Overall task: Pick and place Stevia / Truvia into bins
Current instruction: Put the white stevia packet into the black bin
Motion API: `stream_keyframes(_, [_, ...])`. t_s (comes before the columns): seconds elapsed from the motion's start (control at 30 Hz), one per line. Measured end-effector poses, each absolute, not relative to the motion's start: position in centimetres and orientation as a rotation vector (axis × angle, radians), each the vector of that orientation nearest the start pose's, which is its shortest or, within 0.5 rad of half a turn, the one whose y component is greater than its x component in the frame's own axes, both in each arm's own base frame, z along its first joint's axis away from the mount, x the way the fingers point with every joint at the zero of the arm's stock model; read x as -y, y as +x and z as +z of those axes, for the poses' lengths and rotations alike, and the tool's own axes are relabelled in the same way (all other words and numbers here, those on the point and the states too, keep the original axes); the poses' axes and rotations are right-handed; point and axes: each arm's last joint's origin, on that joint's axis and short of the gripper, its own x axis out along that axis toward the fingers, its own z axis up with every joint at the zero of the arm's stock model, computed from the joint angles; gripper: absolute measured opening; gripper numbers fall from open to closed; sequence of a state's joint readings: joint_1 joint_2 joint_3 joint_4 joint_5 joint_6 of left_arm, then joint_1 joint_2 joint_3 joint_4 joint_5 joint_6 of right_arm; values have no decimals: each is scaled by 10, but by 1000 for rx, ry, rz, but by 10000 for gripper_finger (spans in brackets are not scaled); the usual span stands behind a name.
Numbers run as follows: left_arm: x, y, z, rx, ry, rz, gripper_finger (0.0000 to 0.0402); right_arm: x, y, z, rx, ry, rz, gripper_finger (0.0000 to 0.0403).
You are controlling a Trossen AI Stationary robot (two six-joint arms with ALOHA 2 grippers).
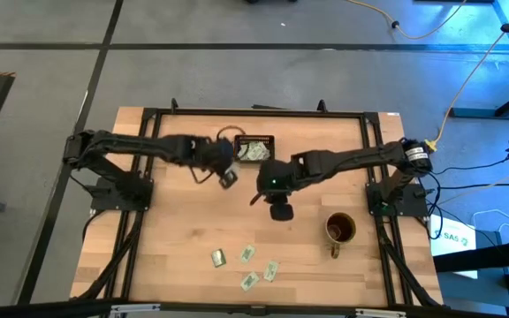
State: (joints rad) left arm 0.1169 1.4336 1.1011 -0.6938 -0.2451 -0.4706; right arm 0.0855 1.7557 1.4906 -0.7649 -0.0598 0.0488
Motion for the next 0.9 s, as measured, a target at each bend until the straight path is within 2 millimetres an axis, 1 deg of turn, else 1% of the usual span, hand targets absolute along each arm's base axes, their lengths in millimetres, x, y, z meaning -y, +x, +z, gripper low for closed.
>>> stream_keyframes(0.17, [-77, 288, 264, -802, -441, 576, 4, -58, 366, 274, -1037, 71, 49, 102])
stream_keyframes(0.27, [-94, 295, 260, -755, -461, 574, 4, -75, 363, 274, -1041, 107, 56, 102])
stream_keyframes(0.33, [-102, 297, 251, -790, -457, 556, 4, -86, 361, 274, -1043, 136, 58, 102])
stream_keyframes(0.4, [-109, 304, 241, -801, -461, 538, 4, -95, 359, 274, -1041, 170, 56, 102])
stream_keyframes(0.5, [-117, 311, 221, -863, -449, 535, 4, -110, 354, 273, -1043, 194, 62, 102])
stream_keyframes(0.7, [-133, 322, 187, -921, -458, 547, 4, -138, 340, 252, -1067, 204, 24, 102])
stream_keyframes(0.8, [-139, 324, 179, -925, -463, 544, 4, -148, 337, 239, -1058, 258, 5, 102])
stream_keyframes(0.9, [-146, 323, 179, -908, -466, 556, 4, -154, 336, 234, -1034, 322, -15, 102])
